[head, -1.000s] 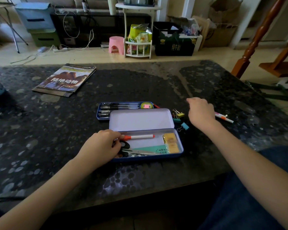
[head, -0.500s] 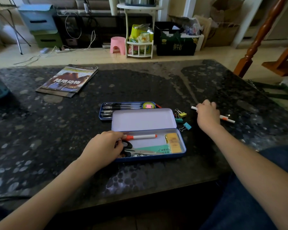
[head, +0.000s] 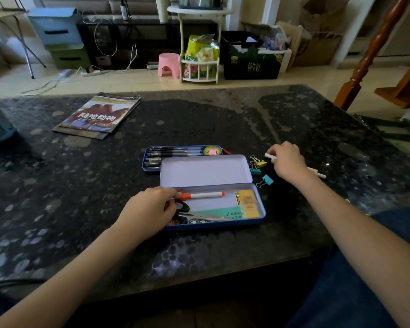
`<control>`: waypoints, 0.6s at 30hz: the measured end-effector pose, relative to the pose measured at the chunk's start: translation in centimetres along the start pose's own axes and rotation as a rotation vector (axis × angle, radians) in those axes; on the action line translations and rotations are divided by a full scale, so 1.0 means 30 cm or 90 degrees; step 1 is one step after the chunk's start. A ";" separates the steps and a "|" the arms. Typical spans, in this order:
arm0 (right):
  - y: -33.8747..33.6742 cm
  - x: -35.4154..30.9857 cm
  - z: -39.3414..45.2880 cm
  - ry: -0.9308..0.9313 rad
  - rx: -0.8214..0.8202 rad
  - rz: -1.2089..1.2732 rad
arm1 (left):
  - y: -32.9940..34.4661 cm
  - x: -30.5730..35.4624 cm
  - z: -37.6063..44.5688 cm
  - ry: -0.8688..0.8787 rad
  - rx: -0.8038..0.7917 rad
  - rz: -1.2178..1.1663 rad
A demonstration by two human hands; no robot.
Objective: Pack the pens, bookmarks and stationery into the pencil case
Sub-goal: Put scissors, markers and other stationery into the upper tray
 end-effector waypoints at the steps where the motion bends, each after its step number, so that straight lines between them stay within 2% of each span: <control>1: 0.003 -0.001 0.000 0.001 -0.004 -0.002 | 0.001 -0.001 0.001 -0.002 0.001 0.001; 10: 0.018 -0.020 0.006 0.014 -0.023 0.054 | 0.004 -0.004 -0.001 -0.004 -0.005 0.015; 18: -0.003 -0.046 -0.011 -0.073 0.036 0.054 | 0.003 -0.004 0.000 -0.002 0.002 0.029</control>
Point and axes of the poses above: each hand's wrist, its own z-axis towards the middle knuckle, its own y-axis out of the palm, x = y × z, the point moved 4 cm from there along z, towards the middle knuckle, and after that the axes turned 7 degrees about -z, right-handed, at the moved point
